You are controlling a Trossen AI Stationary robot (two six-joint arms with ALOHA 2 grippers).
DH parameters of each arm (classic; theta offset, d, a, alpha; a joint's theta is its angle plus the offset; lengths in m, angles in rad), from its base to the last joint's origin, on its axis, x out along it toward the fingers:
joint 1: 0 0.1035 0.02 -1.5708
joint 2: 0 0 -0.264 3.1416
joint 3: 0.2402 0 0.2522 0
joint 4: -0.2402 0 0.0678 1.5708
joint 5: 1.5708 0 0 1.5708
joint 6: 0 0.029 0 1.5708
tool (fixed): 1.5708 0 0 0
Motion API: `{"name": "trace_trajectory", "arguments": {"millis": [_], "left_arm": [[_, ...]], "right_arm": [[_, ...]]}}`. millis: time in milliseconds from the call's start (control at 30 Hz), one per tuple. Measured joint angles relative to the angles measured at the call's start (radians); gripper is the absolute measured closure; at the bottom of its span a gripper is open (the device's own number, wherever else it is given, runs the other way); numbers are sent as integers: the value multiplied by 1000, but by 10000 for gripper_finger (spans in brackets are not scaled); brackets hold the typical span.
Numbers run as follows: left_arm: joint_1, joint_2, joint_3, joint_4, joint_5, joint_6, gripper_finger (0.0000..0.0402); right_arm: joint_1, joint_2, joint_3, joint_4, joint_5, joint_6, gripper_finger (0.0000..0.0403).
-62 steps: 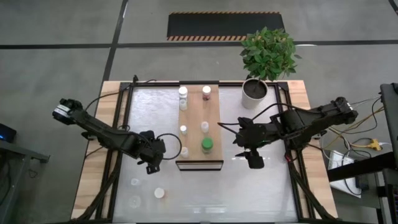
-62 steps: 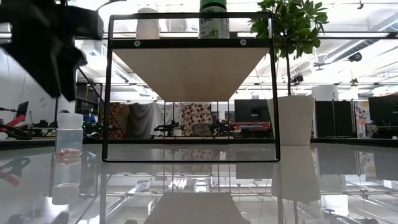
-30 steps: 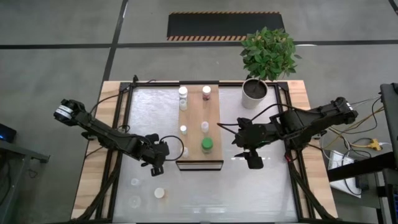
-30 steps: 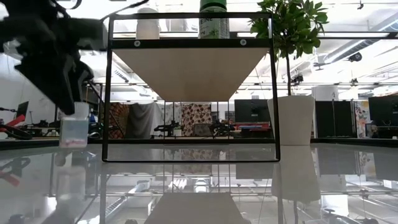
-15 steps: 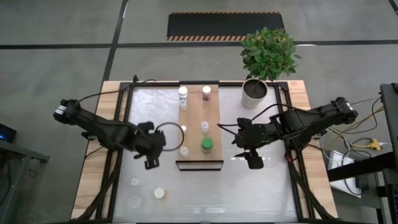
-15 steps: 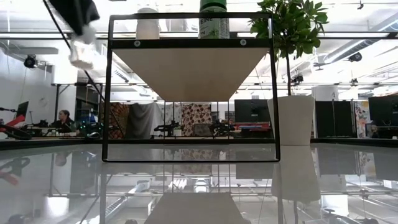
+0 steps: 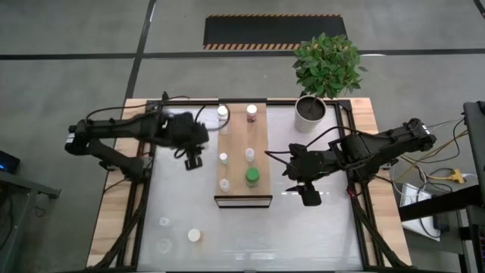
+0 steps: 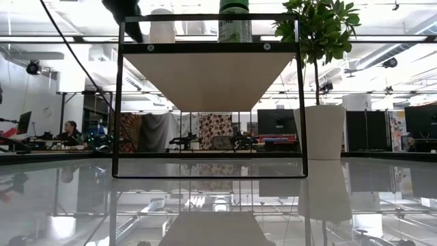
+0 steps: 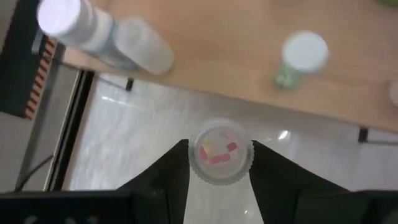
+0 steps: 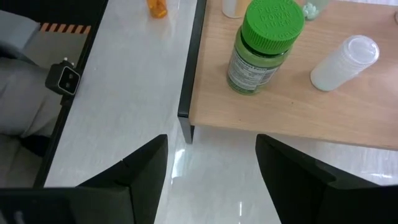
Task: Pick and place medicine bottles onto shelf by color
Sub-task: Put the transparent pill bottle on the shelf
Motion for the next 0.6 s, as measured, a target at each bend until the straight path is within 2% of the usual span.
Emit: {"name": "trace_trajectory", "arguments": {"millis": [233,600], "left_arm": [[138,40,0,142,143,118,274],[163,156,10,157,175,146,274]], "right_arm": [[0,0,0,0,0,13,170],[0,0,0,0,25,11,170]]}}
